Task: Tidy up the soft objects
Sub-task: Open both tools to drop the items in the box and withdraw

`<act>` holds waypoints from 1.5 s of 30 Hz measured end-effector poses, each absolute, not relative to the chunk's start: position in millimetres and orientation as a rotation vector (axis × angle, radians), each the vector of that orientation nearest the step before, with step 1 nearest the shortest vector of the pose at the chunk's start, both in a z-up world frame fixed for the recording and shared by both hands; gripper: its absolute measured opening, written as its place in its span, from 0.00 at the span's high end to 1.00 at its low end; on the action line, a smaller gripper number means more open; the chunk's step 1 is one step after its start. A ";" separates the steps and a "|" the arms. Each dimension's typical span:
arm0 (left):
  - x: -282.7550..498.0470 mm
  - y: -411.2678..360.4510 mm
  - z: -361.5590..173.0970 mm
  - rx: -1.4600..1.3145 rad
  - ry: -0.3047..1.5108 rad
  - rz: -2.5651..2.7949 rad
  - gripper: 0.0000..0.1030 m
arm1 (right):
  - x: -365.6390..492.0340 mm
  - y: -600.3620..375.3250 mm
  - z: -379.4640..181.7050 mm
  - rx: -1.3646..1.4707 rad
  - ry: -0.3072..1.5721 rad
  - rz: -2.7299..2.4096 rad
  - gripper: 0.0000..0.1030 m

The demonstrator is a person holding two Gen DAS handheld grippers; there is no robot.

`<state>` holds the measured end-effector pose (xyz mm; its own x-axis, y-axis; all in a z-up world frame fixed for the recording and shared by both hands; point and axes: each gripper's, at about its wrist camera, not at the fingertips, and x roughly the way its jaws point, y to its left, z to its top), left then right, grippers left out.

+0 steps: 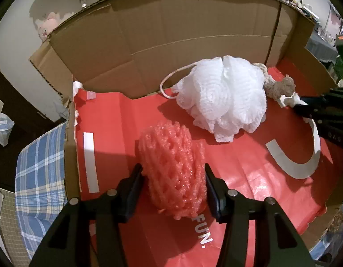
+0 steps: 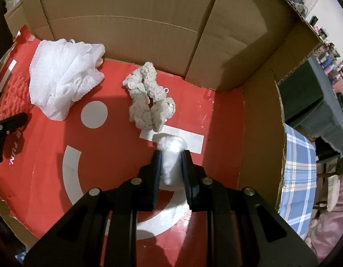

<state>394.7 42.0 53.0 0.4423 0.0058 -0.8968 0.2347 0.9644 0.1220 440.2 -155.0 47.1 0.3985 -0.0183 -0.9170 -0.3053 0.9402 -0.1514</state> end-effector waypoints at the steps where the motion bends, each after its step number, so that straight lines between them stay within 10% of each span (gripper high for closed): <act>1: 395.5 43.0 52.6 0.243 1.106 -0.144 0.45 | 439.9 -154.8 47.1 -0.318 1.152 0.187 0.82; 9: 393.0 37.6 55.2 0.249 1.081 -0.158 0.28 | 440.7 -149.7 45.0 -0.309 1.157 0.208 0.75; 11: 387.8 37.3 59.6 0.256 1.066 -0.156 0.23 | 441.8 -149.7 45.8 -0.308 1.154 0.208 0.61; 45: 206.6 43.2 198.0 0.070 0.585 -0.197 0.00 | 216.6 -178.9 224.3 -0.126 0.618 0.306 0.18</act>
<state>206.6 43.2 198.0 0.8157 -0.1648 -0.5544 0.2042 0.9789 0.0095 216.6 -178.9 224.3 0.7719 0.2445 -0.5868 -0.3191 0.9474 -0.0251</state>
